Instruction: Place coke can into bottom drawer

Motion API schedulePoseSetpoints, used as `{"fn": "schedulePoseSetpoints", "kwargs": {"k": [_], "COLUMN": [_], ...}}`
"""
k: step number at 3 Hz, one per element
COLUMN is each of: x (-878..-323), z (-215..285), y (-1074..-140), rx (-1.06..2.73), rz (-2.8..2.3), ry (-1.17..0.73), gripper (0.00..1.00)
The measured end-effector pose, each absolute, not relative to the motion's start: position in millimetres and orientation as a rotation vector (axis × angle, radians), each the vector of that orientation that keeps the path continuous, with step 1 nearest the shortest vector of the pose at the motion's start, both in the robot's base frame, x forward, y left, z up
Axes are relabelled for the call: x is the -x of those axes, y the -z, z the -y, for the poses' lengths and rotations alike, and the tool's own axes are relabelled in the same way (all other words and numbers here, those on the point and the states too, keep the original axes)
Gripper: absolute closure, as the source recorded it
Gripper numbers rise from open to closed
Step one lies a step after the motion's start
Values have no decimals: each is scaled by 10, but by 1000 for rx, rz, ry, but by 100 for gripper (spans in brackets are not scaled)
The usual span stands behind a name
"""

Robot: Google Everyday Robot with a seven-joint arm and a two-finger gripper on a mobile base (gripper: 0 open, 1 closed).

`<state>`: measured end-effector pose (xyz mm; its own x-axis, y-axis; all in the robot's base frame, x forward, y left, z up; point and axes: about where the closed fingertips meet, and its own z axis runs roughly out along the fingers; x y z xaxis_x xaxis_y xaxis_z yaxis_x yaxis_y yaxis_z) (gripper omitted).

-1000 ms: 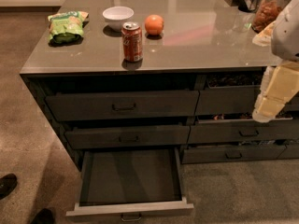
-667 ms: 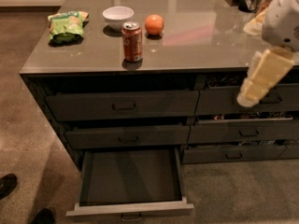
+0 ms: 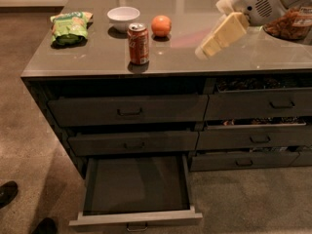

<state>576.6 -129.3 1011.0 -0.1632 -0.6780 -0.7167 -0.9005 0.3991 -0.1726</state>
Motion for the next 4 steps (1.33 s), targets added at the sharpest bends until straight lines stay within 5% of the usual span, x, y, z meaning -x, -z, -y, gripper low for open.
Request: {"fn": "schedulePoseSetpoints", "kwargs": {"k": [1,4], "x": [-6284,-6525], "z": [1095,967], "y": [-9990,-9721], "rx": [1214,1183], "rz": [-1895,-1825], "ry": [-572,-596], "gripper": [0,0]}}
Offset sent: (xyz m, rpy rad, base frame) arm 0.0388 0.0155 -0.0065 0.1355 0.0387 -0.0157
